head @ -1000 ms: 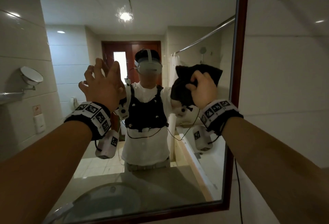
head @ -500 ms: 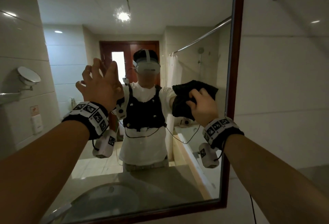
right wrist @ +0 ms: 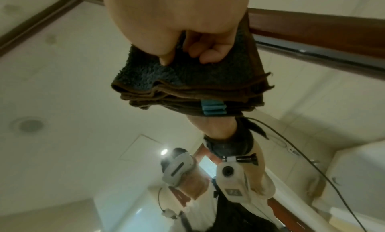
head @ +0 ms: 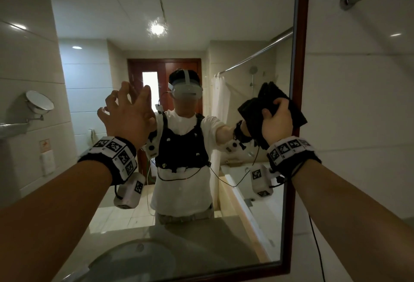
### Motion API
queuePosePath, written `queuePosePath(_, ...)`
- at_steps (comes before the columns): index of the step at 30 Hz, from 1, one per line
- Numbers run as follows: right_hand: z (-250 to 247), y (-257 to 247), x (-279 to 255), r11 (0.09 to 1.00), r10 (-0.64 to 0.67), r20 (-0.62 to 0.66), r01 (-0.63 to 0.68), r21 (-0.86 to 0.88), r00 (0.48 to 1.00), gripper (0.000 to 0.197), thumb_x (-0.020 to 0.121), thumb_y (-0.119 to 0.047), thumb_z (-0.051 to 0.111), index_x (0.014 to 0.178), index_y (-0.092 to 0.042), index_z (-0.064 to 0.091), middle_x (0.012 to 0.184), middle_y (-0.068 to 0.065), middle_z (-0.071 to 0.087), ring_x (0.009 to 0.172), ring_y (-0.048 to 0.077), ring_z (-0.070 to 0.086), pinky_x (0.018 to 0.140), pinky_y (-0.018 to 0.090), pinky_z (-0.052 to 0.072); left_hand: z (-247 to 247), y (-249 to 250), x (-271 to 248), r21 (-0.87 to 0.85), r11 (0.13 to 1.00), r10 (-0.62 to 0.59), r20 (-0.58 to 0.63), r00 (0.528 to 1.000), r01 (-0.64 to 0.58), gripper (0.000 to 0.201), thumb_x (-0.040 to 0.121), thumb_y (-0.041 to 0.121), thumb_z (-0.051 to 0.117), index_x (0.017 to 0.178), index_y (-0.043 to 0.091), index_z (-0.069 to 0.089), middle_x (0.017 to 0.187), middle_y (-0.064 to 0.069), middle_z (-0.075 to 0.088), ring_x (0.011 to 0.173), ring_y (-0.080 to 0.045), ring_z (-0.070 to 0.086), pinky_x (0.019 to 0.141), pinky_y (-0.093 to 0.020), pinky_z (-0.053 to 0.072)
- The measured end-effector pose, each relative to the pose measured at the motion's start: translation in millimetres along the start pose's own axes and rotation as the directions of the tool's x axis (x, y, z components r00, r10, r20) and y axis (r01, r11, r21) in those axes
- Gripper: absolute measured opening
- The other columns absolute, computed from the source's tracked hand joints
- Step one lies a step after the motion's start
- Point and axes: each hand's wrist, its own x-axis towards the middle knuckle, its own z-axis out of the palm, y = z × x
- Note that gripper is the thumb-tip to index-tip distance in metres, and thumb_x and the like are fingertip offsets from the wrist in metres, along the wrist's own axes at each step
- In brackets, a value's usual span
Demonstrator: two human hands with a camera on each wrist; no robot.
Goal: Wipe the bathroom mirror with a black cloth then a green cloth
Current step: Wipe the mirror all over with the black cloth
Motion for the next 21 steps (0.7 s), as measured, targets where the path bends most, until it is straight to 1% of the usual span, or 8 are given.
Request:
queuePosePath(3, 2, -14, 7, 1.000, -0.003, -0.039, 0.002, -0.023, 0.999, 0.030, 0.100, -0.022, 0.052, 0.128, -0.015, 0.045, 0.123, 0.014, 0.056, 0.105, 0.029, 0.058, 0.075, 0.032, 0.039, 1, 1, -1, -0.014, 1.000, 0.008, -0.004, 1.000, -0.008, 0.086, 0.077, 0.038, 0.075, 0.147, 0.040, 0.025, 0.156, -0.011, 0.017, 0.136, -0.046, 0.027, 0.100, -0.066, 0.034)
queuePosePath(7, 10, -37, 14, 0.998, -0.059, -0.047, 0.057, -0.041, 0.997, 0.031, 0.100, -0.024, 0.052, 0.130, -0.016, 0.046, 0.124, 0.013, 0.055, 0.108, 0.031, 0.058, 0.078, 0.032, 0.041, 2, 2, 0, -0.035, 0.999, 0.014, -0.013, 1.000, -0.014, 0.084, 0.079, 0.036, 0.076, 0.147, 0.038, 0.026, 0.157, -0.011, 0.016, 0.140, -0.045, 0.022, 0.102, -0.067, 0.033)
queuePosePath(10, 23, -64, 16, 0.984, -0.155, -0.030, 0.151, -0.098, 0.988, 0.032, 0.100, -0.026, 0.052, 0.131, -0.019, 0.048, 0.123, 0.011, 0.054, 0.105, 0.027, 0.058, 0.076, 0.030, 0.039, 2, 1, 1, -0.031, 0.999, 0.021, -0.016, 1.000, -0.022, 0.085, 0.078, 0.036, 0.076, 0.146, 0.039, 0.025, 0.156, -0.011, 0.017, 0.140, -0.045, 0.023, 0.101, -0.067, 0.035)
queuePosePath(13, 41, -99, 8, 0.937, -0.289, 0.074, 0.298, -0.183, 0.954, 0.031, 0.099, -0.029, 0.052, 0.130, -0.024, 0.048, 0.119, 0.007, 0.052, 0.094, 0.021, 0.054, 0.069, 0.026, 0.038, 3, 0, 2, -0.029, 0.999, 0.027, -0.013, 1.000, -0.027, 0.085, 0.079, 0.036, 0.075, 0.147, 0.041, 0.024, 0.156, -0.010, 0.016, 0.139, -0.045, 0.023, 0.101, -0.067, 0.035)
queuePosePath(15, 59, -118, -10, 0.863, -0.403, 0.178, 0.438, -0.253, 0.898, 0.032, 0.098, -0.030, 0.052, 0.129, -0.026, 0.048, 0.118, 0.008, 0.053, 0.095, 0.024, 0.057, 0.073, 0.031, 0.045, 3, -2, 1, -0.027, 0.999, 0.030, -0.021, 0.999, -0.031, 0.085, 0.080, 0.037, 0.074, 0.148, 0.043, 0.023, 0.156, -0.009, 0.016, 0.139, -0.045, 0.023, 0.101, -0.067, 0.034)
queuePosePath(16, 70, -123, -22, 0.807, -0.465, 0.242, 0.521, -0.278, 0.851, 0.032, 0.097, -0.031, 0.052, 0.129, -0.027, 0.049, 0.117, 0.009, 0.053, 0.096, 0.027, 0.059, 0.076, 0.036, 0.050, 3, -3, 1, -0.026, 0.999, 0.031, -0.027, 0.999, -0.032, 0.085, 0.080, 0.037, 0.074, 0.148, 0.043, 0.023, 0.156, -0.009, 0.017, 0.139, -0.044, 0.024, 0.101, -0.067, 0.034)
queuePosePath(19, 96, -126, -60, 0.630, -0.596, 0.443, 0.733, -0.259, 0.669, 0.034, 0.097, -0.029, 0.052, 0.130, -0.028, 0.048, 0.117, 0.009, 0.053, 0.093, 0.029, 0.060, 0.073, 0.042, 0.055, 3, -6, 1, -0.026, 0.999, 0.035, -0.028, 0.999, -0.036, 0.086, 0.080, 0.040, 0.075, 0.149, 0.043, 0.023, 0.157, -0.008, 0.016, 0.139, -0.044, 0.024, 0.101, -0.067, 0.033)
queuePosePath(21, 99, -124, -68, 0.598, -0.619, 0.479, 0.769, -0.228, 0.623, 0.033, 0.098, -0.029, 0.051, 0.132, -0.027, 0.047, 0.120, 0.008, 0.054, 0.091, 0.028, 0.061, 0.070, 0.039, 0.054, 2, -8, 0, -0.022, 0.999, 0.040, -0.036, 0.999, -0.041, 0.087, 0.079, 0.042, 0.075, 0.149, 0.043, 0.024, 0.157, -0.008, 0.018, 0.138, -0.043, 0.025, 0.102, -0.068, 0.031)
